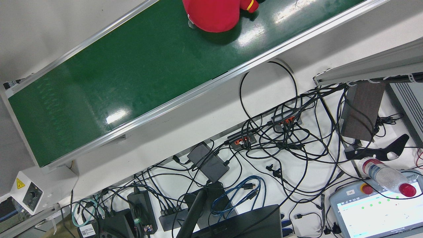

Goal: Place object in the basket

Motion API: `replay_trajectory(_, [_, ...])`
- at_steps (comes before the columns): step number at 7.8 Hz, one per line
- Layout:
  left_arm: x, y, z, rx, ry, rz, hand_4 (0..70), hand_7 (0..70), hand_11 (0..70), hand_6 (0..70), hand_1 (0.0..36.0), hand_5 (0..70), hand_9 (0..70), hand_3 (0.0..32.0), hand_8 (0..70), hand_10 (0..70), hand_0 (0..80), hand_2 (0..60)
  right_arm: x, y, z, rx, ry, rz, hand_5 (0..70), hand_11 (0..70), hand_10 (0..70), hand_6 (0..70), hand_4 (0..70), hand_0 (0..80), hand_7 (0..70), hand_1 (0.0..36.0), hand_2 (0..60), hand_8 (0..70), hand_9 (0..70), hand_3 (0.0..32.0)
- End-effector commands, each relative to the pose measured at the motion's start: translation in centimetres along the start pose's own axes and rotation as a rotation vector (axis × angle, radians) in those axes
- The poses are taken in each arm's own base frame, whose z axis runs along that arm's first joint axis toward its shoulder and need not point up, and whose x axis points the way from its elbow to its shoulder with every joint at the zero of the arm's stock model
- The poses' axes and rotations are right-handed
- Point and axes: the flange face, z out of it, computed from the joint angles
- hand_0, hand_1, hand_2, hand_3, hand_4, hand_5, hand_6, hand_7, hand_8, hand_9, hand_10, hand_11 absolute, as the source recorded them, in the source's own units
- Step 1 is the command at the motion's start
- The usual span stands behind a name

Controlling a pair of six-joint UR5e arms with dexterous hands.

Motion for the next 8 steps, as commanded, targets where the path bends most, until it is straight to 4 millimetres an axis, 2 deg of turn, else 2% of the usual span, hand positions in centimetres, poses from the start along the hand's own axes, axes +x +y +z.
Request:
replay_trajectory(1, [-0.2,0.06,-0.01,0.001,-0.004,-0.002,7.8,3.2,0.0,2.6,15.6,19.9,14.8,0.0,9.2,0.0,61.7,0.0,0.0,-0.04,0.0,0.001,0.0,0.0,0.0,0.0,0.0,0.0,0.0,0.0,0.0,0.0,0.0,0.0,0.0,0.0])
replay_trajectory(8, [-0.24,0.28,0.13,-0.002,-0.005,-0.011,8.0,3.3,0.0,2.4,15.8,19.8,14.6,0.0,9.1,0.0,62.7,0.0,0.0,-0.04,0.0,0.001,0.0,0.0,0.0,0.0,0.0,0.0,0.0,0.0,0.0,0.0,0.0,0.0,0.0,0.0])
